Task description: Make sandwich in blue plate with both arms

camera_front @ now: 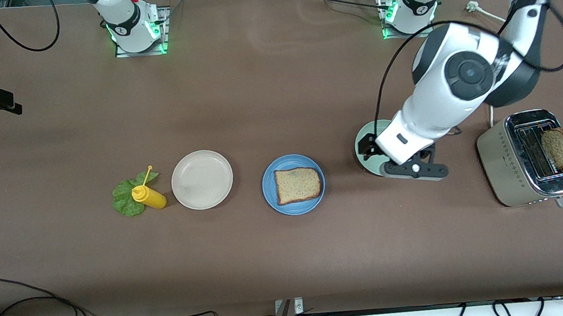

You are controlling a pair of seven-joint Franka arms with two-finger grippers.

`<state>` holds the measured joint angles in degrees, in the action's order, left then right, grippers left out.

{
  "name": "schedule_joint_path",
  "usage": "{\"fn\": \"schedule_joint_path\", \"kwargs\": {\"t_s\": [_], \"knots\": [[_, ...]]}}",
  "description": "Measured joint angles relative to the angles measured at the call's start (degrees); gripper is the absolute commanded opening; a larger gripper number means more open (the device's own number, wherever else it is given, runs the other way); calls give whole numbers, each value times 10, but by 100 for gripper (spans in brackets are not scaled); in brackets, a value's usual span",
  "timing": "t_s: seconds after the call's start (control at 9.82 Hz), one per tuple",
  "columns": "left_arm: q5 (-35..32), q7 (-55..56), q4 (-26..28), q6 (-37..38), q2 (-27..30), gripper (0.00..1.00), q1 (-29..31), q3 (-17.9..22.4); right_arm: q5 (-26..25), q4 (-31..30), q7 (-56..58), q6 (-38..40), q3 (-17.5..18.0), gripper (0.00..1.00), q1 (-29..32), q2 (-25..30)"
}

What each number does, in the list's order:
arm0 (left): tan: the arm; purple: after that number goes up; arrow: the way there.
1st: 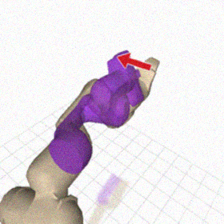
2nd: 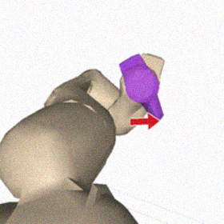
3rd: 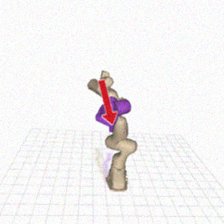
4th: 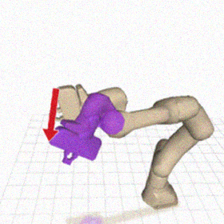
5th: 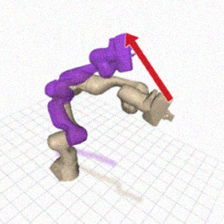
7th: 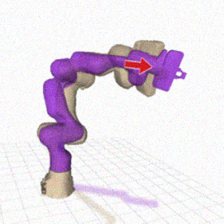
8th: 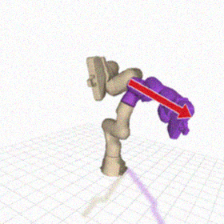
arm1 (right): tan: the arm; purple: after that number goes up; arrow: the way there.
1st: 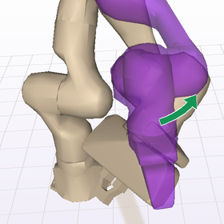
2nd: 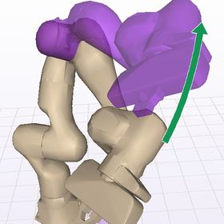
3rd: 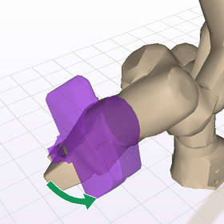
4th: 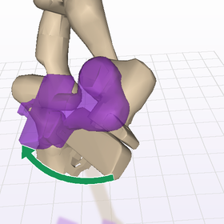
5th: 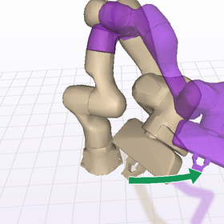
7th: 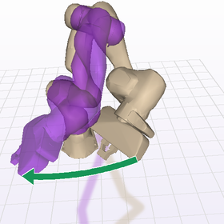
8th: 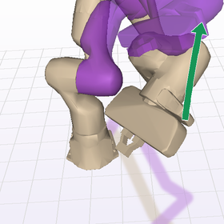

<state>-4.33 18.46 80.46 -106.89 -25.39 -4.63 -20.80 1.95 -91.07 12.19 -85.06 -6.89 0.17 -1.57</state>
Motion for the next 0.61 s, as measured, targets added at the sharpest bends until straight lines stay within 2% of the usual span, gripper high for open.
{"fn": "schedule_joint_path", "kwargs": {"t_s": [0.31, 0.61], "knots": [[-1, -2, 0, 83, 60, 100, 5, 24, 0, 0, 2, 0, 1, 100, -1, -9], [-1, -62, 1, 142, 110, 100, 12, 55, 0, 0, 3, 0, 1, 100, -1, -11]]}}
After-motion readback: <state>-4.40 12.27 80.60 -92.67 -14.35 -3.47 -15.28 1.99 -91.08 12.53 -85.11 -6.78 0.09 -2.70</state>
